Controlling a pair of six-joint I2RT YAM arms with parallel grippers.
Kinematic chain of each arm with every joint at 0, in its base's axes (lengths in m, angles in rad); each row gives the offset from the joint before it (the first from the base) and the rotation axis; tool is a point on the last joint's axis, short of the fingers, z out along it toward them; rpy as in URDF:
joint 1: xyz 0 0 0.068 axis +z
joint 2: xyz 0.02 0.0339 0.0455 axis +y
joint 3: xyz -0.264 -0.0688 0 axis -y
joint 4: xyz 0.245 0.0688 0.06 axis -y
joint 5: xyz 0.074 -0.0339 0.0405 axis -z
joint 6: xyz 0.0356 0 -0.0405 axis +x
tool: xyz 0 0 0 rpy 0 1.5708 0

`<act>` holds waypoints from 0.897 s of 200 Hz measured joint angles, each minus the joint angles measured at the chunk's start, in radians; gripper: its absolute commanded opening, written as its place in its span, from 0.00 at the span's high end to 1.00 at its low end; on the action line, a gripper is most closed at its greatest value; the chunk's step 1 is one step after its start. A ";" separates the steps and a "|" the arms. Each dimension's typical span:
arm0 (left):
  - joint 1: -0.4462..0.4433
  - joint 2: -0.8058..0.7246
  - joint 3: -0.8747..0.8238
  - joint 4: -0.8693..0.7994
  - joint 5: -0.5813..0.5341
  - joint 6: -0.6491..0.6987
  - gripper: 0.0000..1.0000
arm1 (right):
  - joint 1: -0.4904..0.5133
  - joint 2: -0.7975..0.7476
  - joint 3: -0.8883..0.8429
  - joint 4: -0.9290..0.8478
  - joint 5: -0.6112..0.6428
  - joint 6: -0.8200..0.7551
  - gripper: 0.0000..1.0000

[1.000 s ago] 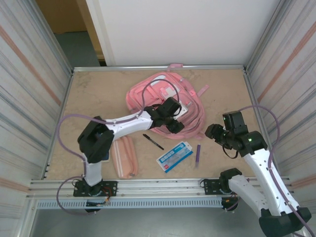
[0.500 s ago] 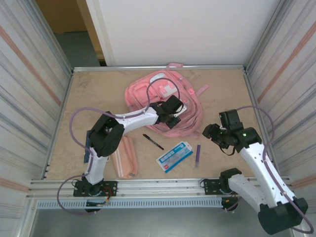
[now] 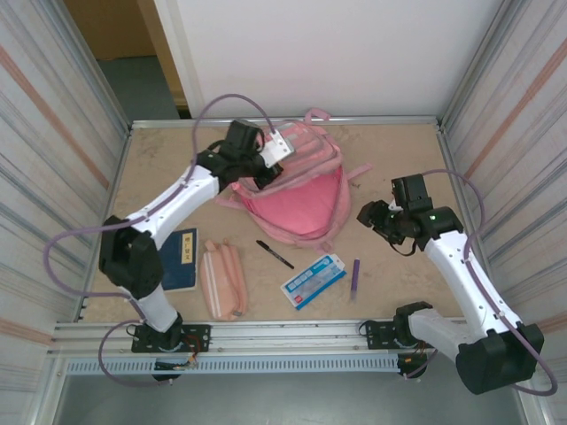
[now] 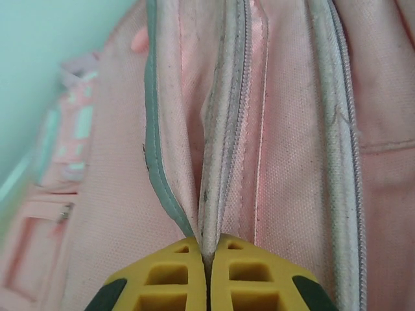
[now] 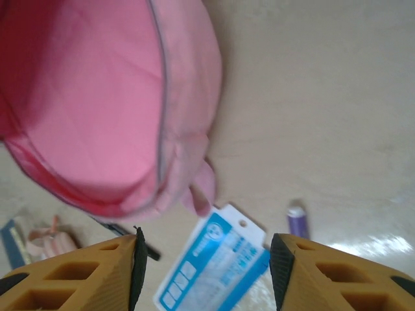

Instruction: Pack the student bag

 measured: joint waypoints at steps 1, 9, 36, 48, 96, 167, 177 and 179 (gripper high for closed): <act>0.003 -0.003 0.001 0.001 0.002 0.004 1.00 | 0.000 0.000 -0.001 0.005 -0.002 0.000 0.46; 0.015 -0.014 0.008 0.004 0.014 0.027 1.00 | 0.002 0.003 -0.005 0.031 -0.014 -0.001 0.46; 0.013 -0.022 0.001 0.015 0.045 0.085 1.00 | 0.023 0.025 -0.025 0.090 -0.050 -0.007 0.46; 0.009 -0.028 -0.040 0.053 0.062 0.097 1.00 | 0.034 0.027 -0.046 0.112 -0.067 -0.014 0.46; 0.009 -0.026 -0.291 0.269 0.154 0.131 0.88 | 0.146 0.027 -0.094 0.171 -0.132 -0.032 0.46; 0.024 -0.032 -0.357 0.403 -0.035 -0.090 0.50 | 0.422 0.009 -0.122 0.227 -0.048 -0.075 0.45; 0.028 -0.063 -0.373 0.389 -0.085 -0.167 0.50 | 0.462 0.023 -0.121 0.238 -0.038 -0.082 0.45; 0.029 -0.070 -0.375 0.387 -0.089 -0.178 0.50 | 0.468 0.027 -0.120 0.240 -0.036 -0.083 0.45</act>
